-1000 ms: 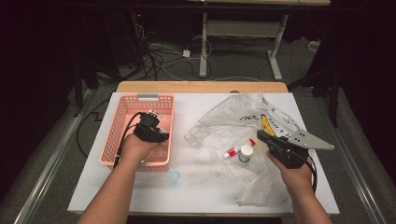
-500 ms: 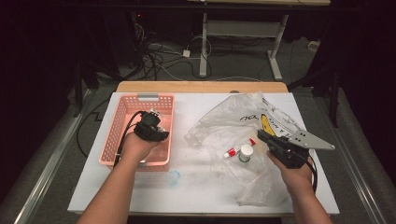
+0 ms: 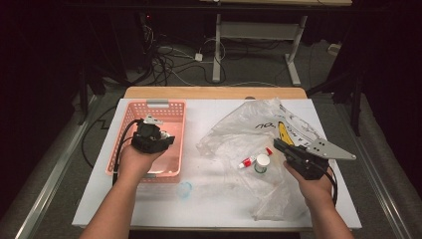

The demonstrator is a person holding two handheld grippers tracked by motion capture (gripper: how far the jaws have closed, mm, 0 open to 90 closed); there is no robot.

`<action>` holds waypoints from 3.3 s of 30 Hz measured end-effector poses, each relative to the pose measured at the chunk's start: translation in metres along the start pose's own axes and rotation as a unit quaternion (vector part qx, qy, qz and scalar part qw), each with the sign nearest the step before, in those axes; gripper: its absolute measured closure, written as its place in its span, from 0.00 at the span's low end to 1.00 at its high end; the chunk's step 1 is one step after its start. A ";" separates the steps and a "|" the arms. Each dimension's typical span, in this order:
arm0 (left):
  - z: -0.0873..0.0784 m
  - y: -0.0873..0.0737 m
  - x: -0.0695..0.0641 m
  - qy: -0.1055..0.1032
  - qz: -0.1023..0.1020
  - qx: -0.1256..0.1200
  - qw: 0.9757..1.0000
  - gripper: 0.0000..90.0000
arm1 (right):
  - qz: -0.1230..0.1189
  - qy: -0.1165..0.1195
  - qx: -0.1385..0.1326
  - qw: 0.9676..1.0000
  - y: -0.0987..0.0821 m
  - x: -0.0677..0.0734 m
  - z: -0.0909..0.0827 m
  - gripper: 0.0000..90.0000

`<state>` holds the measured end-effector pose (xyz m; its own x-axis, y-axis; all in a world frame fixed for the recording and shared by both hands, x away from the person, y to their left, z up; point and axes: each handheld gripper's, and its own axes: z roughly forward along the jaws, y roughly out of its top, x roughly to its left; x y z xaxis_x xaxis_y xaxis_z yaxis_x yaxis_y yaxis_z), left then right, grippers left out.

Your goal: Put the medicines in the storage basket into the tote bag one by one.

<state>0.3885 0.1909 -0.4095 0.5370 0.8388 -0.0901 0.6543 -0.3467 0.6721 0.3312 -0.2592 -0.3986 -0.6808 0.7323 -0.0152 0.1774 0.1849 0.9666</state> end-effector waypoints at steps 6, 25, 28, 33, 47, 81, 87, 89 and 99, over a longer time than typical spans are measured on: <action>-0.014 -0.014 -0.005 -0.018 -0.012 -0.040 0.999 0.64 | -0.001 0.000 0.001 1.000 0.000 0.002 0.000 1.00; -0.029 -0.054 -0.023 -0.020 -0.009 -0.102 0.995 0.64 | -0.008 0.004 0.010 1.000 -0.002 0.005 0.005 1.00; -0.029 -0.055 -0.025 -0.027 -0.014 -0.111 0.993 0.64 | -0.008 0.004 0.009 1.000 -0.001 0.005 0.004 1.00; -0.037 -0.055 -0.031 -0.031 -0.009 -0.130 0.991 0.64 | -0.009 0.005 0.006 1.000 0.000 0.005 0.003 1.00; -0.045 -0.043 -0.065 -0.075 0.020 -0.156 0.985 0.64 | -0.008 0.006 0.006 1.000 -0.001 0.005 0.003 1.00; 0.013 -0.040 -0.118 -0.111 0.077 -0.110 0.985 0.64 | -0.012 0.007 0.011 1.000 -0.003 0.005 0.004 1.00; 0.023 -0.038 -0.125 -0.113 0.085 -0.104 0.985 0.64 | -0.010 0.006 0.010 1.000 -0.002 0.005 0.004 1.00; 0.025 -0.036 -0.126 -0.114 0.085 -0.104 0.984 0.64 | -0.010 0.006 0.010 1.000 -0.002 0.005 0.004 1.00; 0.033 -0.021 -0.130 -0.113 0.083 -0.119 0.983 0.64 | -0.013 0.007 0.008 1.000 -0.001 0.006 0.004 1.00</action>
<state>0.3225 0.0748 -0.4363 0.7480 0.6549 -0.1083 0.4197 -0.3403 0.8415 0.3295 -0.2522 -0.4005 -0.6958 0.7173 -0.0362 0.1703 0.2137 0.9619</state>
